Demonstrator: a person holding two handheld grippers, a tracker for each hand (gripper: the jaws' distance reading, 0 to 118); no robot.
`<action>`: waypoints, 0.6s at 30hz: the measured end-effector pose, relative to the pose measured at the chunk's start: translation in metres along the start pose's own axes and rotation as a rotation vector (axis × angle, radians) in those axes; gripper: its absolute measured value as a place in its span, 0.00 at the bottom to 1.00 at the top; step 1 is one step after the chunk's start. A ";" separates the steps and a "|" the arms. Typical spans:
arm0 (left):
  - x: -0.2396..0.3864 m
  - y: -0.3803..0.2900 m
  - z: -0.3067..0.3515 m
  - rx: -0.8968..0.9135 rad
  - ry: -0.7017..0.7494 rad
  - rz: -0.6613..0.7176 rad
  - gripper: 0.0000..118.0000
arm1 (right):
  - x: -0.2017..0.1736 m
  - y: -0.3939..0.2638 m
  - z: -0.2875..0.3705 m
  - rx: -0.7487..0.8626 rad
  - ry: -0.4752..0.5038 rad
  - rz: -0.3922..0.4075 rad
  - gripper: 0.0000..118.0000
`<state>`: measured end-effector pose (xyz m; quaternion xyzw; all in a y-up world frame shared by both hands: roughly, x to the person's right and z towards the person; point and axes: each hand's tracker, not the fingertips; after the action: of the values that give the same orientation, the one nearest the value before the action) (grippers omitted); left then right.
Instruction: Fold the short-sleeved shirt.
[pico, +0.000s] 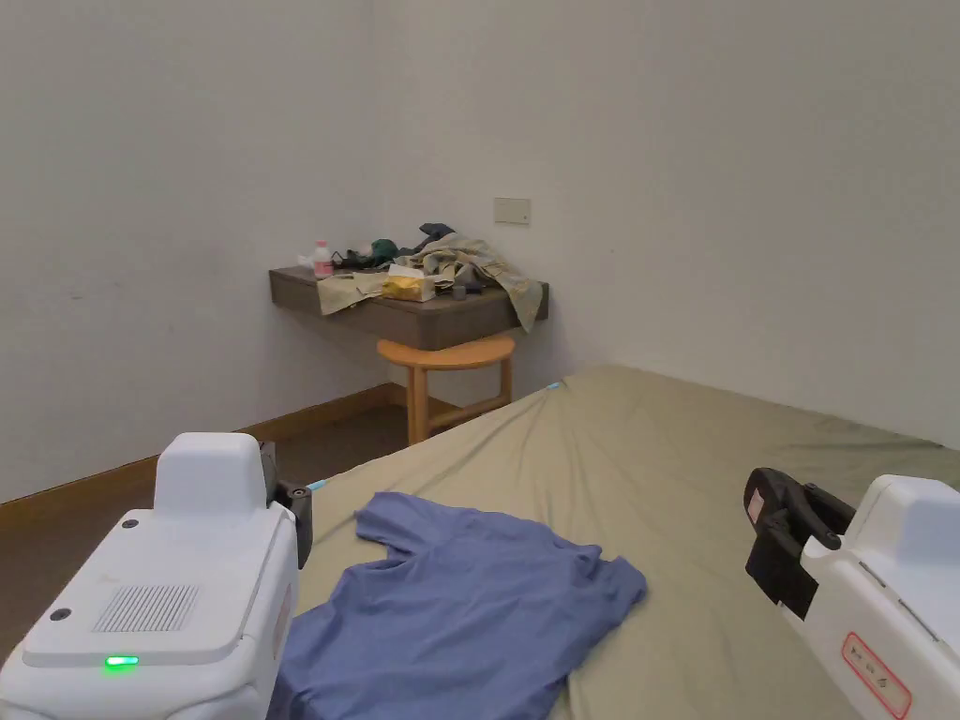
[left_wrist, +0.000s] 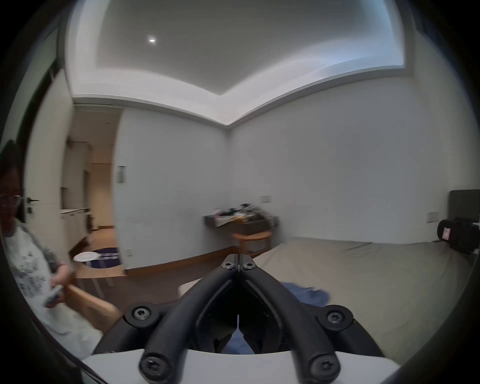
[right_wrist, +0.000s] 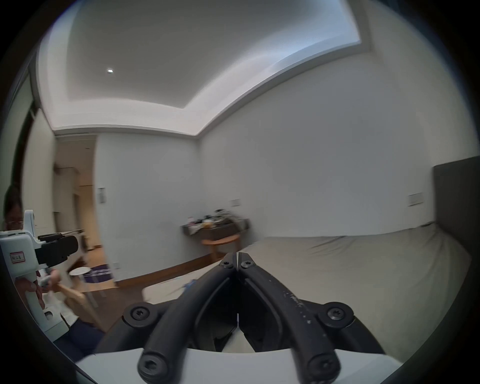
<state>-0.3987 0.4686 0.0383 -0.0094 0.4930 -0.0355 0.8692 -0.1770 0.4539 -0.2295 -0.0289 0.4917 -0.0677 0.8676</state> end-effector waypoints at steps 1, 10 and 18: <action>-0.011 -0.005 0.003 -0.012 0.046 -0.027 0.00 | -0.012 -0.004 -0.007 -0.008 0.028 0.008 0.00; -0.039 -0.050 -0.046 -0.129 0.116 -0.020 0.00 | -0.032 -0.040 -0.072 -0.090 0.110 -0.023 0.00; 0.064 -0.113 -0.191 -0.340 -0.168 -0.062 0.00 | 0.043 -0.074 -0.122 -0.175 -0.046 -0.064 0.00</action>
<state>-0.5359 0.3546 -0.1088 -0.1742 0.4173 0.0224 0.8916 -0.2663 0.3761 -0.3204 -0.1217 0.4744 -0.0514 0.8704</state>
